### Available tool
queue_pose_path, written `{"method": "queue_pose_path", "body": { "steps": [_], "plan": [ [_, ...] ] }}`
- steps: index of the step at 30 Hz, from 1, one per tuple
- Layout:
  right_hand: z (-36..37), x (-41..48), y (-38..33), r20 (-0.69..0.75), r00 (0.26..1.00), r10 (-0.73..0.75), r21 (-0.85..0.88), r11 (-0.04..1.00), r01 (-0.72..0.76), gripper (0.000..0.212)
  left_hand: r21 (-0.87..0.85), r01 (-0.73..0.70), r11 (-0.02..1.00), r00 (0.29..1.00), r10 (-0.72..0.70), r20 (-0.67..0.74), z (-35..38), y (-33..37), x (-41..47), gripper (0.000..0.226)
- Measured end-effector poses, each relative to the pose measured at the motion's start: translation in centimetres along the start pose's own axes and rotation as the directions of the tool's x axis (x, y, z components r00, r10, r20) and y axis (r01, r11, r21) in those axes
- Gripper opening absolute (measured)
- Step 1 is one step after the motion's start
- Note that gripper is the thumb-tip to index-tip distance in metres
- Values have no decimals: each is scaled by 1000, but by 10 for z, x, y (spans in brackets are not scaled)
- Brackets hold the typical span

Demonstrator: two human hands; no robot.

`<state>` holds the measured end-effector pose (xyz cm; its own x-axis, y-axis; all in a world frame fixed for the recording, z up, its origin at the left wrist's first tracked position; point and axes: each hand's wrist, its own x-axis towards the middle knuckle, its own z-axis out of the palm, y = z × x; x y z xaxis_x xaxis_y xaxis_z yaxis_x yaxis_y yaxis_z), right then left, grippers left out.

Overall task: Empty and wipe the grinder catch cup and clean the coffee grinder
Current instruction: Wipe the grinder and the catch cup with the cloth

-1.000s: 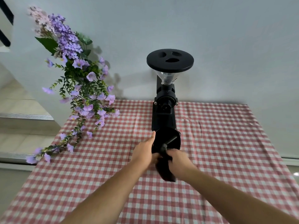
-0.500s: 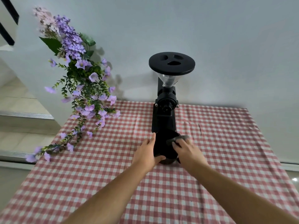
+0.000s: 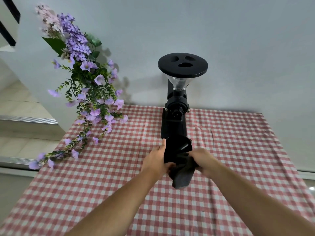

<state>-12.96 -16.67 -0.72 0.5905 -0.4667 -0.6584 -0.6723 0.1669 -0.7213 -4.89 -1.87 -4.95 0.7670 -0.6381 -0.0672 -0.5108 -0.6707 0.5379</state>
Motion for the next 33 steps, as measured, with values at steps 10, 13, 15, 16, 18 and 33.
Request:
{"method": "queue_pose_path", "body": {
  "steps": [10,13,15,16,18,33],
  "plan": [
    [17,-10,5,-394,896,-207,118,955,272,30,-58,1,998,1000,-1,-8,1,-1,-2,89],
    [18,-5,28,-174,842,-510,-410,815,409,65,14,30,999,999,-31,20,1,-2,0,98],
    [13,-3,44,-25,809,-588,-693,593,410,86,23,37,999,999,-37,18,1,-1,-1,98],
    [9,-1,49,-3,787,-617,-751,521,405,88,21,36,999,999,-37,13,2,-1,-1,98],
    [5,2,53,-14,774,-633,-744,524,415,78,20,39,999,999,-39,6,2,0,0,99],
    [-25,2,12,0,651,-759,-760,423,493,52,-8,1,1000,1000,-1,2,-1,-3,0,92]
  ]
}}
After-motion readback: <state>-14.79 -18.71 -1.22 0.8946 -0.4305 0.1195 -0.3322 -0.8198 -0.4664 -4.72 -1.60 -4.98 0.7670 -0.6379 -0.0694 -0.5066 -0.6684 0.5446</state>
